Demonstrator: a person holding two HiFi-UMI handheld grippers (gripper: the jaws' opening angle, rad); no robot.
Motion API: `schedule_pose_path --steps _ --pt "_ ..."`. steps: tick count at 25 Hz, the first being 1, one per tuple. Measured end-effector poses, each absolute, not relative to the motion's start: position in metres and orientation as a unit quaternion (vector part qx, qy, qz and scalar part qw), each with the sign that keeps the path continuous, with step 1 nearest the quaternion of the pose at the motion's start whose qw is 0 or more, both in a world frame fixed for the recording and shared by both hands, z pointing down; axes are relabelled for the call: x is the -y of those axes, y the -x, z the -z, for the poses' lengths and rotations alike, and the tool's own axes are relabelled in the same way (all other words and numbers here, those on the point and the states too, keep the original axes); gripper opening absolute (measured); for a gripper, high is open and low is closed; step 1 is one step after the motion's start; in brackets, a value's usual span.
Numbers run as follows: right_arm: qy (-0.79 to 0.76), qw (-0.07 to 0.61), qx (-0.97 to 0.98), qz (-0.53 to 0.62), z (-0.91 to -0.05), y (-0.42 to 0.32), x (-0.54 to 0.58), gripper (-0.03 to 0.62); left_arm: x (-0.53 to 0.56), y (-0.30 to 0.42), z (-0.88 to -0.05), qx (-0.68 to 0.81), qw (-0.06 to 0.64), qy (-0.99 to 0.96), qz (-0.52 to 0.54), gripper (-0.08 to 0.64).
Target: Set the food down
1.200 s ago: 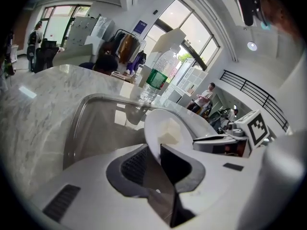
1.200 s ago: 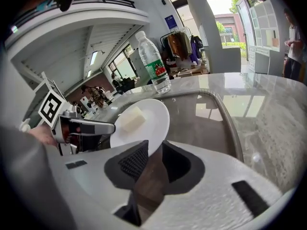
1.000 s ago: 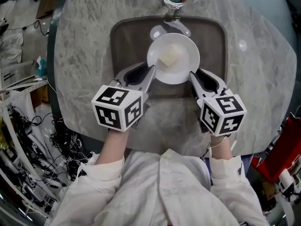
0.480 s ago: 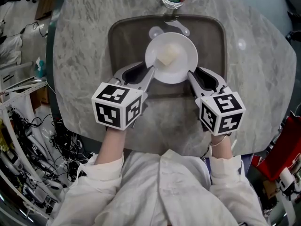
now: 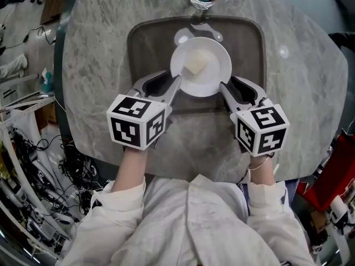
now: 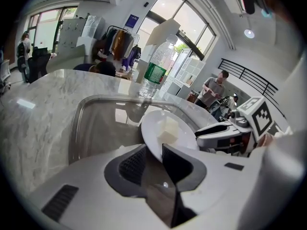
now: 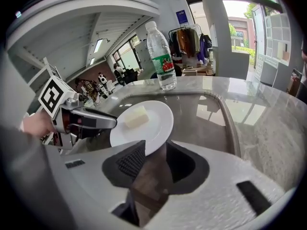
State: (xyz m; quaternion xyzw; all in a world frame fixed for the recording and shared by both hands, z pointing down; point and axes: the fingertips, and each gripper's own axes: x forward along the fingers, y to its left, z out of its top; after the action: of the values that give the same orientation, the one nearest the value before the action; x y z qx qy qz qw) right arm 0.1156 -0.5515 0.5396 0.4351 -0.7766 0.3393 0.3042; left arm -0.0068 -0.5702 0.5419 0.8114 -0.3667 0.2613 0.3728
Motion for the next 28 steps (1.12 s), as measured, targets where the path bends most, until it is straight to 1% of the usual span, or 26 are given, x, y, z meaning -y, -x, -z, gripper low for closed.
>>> schedule_pose_path --steps 6,11,15,17,19,22,24,28 --pt "-0.432 0.309 0.776 -0.341 -0.536 -0.112 0.544 0.103 0.572 0.015 -0.536 0.372 0.365 -0.813 -0.259 0.094" --pt "-0.447 0.289 0.781 -0.326 -0.516 -0.113 0.539 0.103 0.567 0.013 -0.516 0.365 0.344 -0.829 -0.247 0.093" --pt "-0.477 0.249 0.791 -0.291 -0.485 -0.116 0.535 0.095 0.555 0.012 -0.495 0.362 0.323 -0.842 -0.235 0.092" --pt "-0.487 0.213 0.805 -0.263 -0.464 -0.116 0.532 0.046 0.548 0.012 -0.482 0.361 0.311 -0.849 -0.227 0.092" --pt "-0.494 0.185 0.816 -0.237 -0.442 -0.117 0.525 0.028 0.541 0.013 -0.467 0.363 0.296 -0.858 -0.212 0.092" --pt "-0.501 0.165 0.825 -0.205 -0.412 -0.117 0.51 0.017 0.532 0.018 -0.441 0.364 0.269 -0.873 -0.18 0.089" --pt "-0.505 0.15 0.828 -0.191 -0.395 -0.115 0.495 0.012 0.525 0.022 -0.421 0.363 0.252 -0.884 -0.151 0.071" --pt "-0.52 0.121 0.823 -0.195 -0.383 -0.114 0.454 0.009 0.497 0.02 -0.378 0.325 0.225 -0.915 -0.077 0.06"
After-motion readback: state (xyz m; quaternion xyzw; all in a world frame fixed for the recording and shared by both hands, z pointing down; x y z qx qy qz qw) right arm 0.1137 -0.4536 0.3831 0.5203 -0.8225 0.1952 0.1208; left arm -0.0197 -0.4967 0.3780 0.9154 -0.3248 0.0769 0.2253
